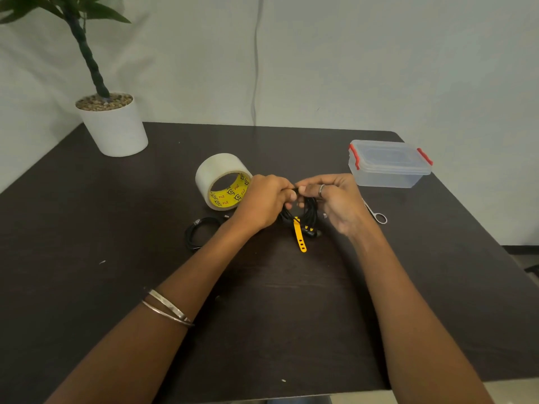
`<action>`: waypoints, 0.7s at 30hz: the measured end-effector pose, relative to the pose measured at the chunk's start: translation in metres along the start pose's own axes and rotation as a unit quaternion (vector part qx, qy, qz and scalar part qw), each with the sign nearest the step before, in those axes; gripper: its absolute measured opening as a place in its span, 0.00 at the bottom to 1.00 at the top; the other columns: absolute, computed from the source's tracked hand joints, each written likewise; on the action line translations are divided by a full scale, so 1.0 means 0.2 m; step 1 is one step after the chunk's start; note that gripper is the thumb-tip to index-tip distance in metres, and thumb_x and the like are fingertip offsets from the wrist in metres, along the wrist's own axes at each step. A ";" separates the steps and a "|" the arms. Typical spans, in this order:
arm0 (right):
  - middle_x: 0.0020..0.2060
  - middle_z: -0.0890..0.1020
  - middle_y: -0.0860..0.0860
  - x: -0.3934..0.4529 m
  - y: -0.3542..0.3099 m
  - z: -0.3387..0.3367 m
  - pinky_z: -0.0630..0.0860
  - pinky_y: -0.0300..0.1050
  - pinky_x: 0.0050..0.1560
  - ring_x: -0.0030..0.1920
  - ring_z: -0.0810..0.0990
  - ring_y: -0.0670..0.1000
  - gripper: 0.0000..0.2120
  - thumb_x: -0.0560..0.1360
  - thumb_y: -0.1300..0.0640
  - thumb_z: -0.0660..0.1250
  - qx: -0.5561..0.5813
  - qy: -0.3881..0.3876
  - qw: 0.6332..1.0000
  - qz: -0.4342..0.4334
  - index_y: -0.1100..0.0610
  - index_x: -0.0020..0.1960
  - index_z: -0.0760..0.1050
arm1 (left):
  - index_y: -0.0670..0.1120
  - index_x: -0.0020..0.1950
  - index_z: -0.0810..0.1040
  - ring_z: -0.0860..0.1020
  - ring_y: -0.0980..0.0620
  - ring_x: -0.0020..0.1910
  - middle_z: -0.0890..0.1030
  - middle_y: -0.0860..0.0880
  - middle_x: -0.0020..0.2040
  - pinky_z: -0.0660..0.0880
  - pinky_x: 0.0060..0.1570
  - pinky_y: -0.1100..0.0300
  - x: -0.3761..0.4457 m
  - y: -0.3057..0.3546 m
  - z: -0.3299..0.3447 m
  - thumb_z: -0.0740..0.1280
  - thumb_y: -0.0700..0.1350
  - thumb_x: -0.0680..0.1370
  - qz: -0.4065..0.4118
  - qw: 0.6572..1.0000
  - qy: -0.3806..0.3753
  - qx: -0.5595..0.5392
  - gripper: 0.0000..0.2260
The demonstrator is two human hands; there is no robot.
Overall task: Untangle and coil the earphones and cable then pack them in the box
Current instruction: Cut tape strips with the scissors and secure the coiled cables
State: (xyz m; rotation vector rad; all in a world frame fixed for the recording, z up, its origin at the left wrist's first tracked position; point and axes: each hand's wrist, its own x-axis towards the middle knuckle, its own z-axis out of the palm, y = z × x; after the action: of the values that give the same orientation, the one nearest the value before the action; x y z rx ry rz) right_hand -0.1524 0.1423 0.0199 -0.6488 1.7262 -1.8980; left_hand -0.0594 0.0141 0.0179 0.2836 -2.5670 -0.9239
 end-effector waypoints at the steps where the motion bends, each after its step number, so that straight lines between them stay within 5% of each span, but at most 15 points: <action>1: 0.31 0.82 0.59 0.00 -0.01 0.00 0.79 0.43 0.35 0.31 0.80 0.54 0.06 0.70 0.75 0.66 -0.004 0.000 1.000 0.001 0.70 0.43 0.80 | 0.41 0.48 0.83 0.79 0.52 0.36 0.81 0.48 0.35 0.69 0.35 0.72 0.00 0.00 0.00 0.64 0.37 0.78 0.013 1.000 -0.006 0.011 0.08; 3: 0.29 0.81 0.58 -0.01 -0.02 -0.01 0.78 0.43 0.32 0.29 0.78 0.54 0.04 0.68 0.75 0.67 -0.007 0.005 1.000 0.018 0.71 0.40 0.80 | 0.40 0.48 0.83 0.78 0.50 0.39 0.81 0.47 0.36 0.68 0.42 0.72 -0.01 0.00 0.00 0.63 0.37 0.78 0.045 0.998 -0.011 0.034 0.08; 6: 0.29 0.80 0.59 0.00 -0.02 -0.01 0.76 0.43 0.30 0.29 0.76 0.55 0.05 0.65 0.75 0.64 0.037 0.026 0.996 0.081 0.69 0.36 0.78 | 0.37 0.46 0.82 0.79 0.45 0.43 0.83 0.44 0.37 0.61 0.67 0.61 0.01 0.01 0.01 0.63 0.36 0.78 0.080 0.995 -0.019 0.059 0.08; 9: 0.27 0.78 0.57 0.00 -0.03 0.00 0.75 0.40 0.28 0.28 0.75 0.54 0.08 0.66 0.75 0.63 0.078 0.044 0.986 0.144 0.65 0.37 0.78 | 0.36 0.46 0.82 0.79 0.45 0.43 0.83 0.44 0.39 0.54 0.73 0.58 0.00 0.01 0.03 0.63 0.36 0.78 0.082 0.995 -0.003 0.063 0.08; 12: 0.30 0.80 0.57 0.01 -0.02 -0.01 0.77 0.41 0.30 0.31 0.78 0.54 0.08 0.71 0.73 0.64 0.074 0.041 0.986 0.142 0.64 0.41 0.79 | 0.38 0.46 0.82 0.80 0.47 0.42 0.83 0.45 0.37 0.59 0.71 0.58 0.00 -0.01 0.04 0.63 0.37 0.78 0.074 0.997 0.010 0.032 0.08; 17: 0.35 0.84 0.58 -0.01 -0.02 -0.03 0.82 0.45 0.39 0.34 0.82 0.54 0.10 0.77 0.59 0.66 0.048 -0.007 0.996 0.080 0.67 0.47 0.79 | 0.42 0.45 0.83 0.80 0.53 0.39 0.84 0.48 0.36 0.73 0.43 0.60 -0.01 -0.04 0.00 0.65 0.40 0.78 0.010 0.998 0.009 -0.062 0.08; 21: 0.34 0.83 0.58 -0.02 -0.02 -0.01 0.79 0.41 0.36 0.32 0.80 0.51 0.05 0.71 0.66 0.72 -0.081 -0.025 0.996 -0.015 0.67 0.46 0.81 | 0.42 0.45 0.85 0.79 0.54 0.37 0.84 0.50 0.36 0.72 0.41 0.58 0.00 -0.06 0.00 0.65 0.41 0.79 -0.023 0.997 -0.006 -0.072 0.09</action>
State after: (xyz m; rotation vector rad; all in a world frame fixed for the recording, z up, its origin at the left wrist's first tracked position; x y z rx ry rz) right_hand -0.1514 0.1475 0.0245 -0.7790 1.8604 -1.7581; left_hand -0.0580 0.0057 0.0100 0.2963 -2.4993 -1.1235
